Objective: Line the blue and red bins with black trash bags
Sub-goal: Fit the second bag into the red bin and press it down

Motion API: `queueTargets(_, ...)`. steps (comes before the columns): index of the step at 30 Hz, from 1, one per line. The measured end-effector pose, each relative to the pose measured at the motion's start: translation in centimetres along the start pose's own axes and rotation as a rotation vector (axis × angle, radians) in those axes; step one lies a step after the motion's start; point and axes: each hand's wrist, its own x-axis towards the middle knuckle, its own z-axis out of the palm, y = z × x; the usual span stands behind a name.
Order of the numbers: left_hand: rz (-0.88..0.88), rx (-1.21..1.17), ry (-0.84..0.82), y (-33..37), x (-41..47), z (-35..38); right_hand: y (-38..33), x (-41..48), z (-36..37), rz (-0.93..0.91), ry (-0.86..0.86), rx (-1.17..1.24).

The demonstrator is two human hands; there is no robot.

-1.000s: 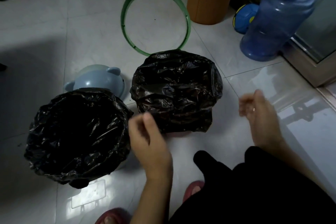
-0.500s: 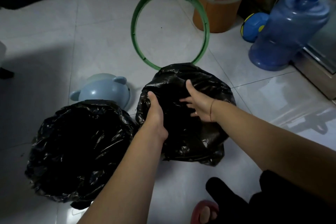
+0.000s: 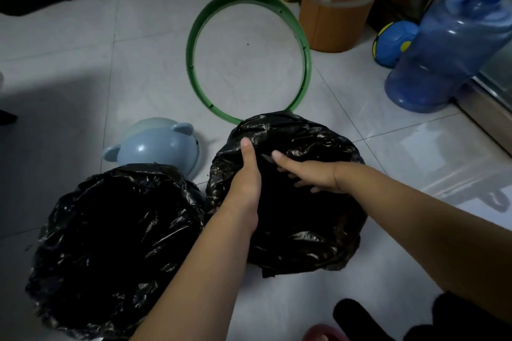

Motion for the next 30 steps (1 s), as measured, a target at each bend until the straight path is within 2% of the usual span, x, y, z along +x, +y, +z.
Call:
queueTargets(1,0.068,0.001,0.040,0.3,0.0,0.4,-0.3,-0.3,-0.4,-0.039,0.037,-0.002)
queueTargets(3,0.195,-0.062,0.117,0.7,0.1,1.5,-1.2,-0.4,-0.9,-0.208,0.236,0.051)
queueTargets(4,0.220,-0.090,0.146,0.7,0.1,2.1,-1.7,-0.2,-1.0,-0.301,0.332,0.073)
queueTargets(6,0.192,-0.111,0.176,0.1,0.3,3.1,-2.5,0.5,-0.8,-0.410,0.372,0.152)
queueTargets(9,-0.041,-0.137,0.099,-2.3,0.9,3.3,-2.2,1.7,-0.8,-0.335,0.337,0.390)
queueTargets(12,-0.262,-0.107,0.066,-3.2,1.0,2.5,-1.1,2.2,-1.4,-0.266,0.329,0.457)
queueTargets(14,-0.289,-0.051,0.052,-2.9,1.1,2.0,-0.8,2.1,-1.5,-0.252,0.318,0.480)
queueTargets(17,-0.209,0.062,0.015,-1.7,0.9,1.5,-0.9,1.3,-1.3,-0.257,0.328,0.397)
queueTargets(19,-0.035,0.157,0.093,-1.0,1.6,1.1,-0.6,0.3,-1.0,-0.231,0.227,0.305)
queueTargets(21,0.140,0.227,0.137,0.3,2.2,0.8,0.3,-0.9,-0.2,-0.097,-0.008,0.158)
queueTargets(23,0.187,0.228,0.071,1.6,2.7,0.5,1.4,-1.4,0.7,0.102,-0.244,-0.130)
queueTargets(25,0.150,0.241,-0.007,2.1,3.1,0.0,1.8,-1.9,1.4,0.233,-0.397,-0.373)
queueTargets(28,0.163,0.338,-0.071,1.8,2.9,0.0,1.4,-1.9,1.4,0.261,-0.449,-0.433)
queueTargets(30,0.206,0.344,-0.055,1.4,2.8,0.4,0.8,-1.7,0.7,0.166,-0.324,-0.309)
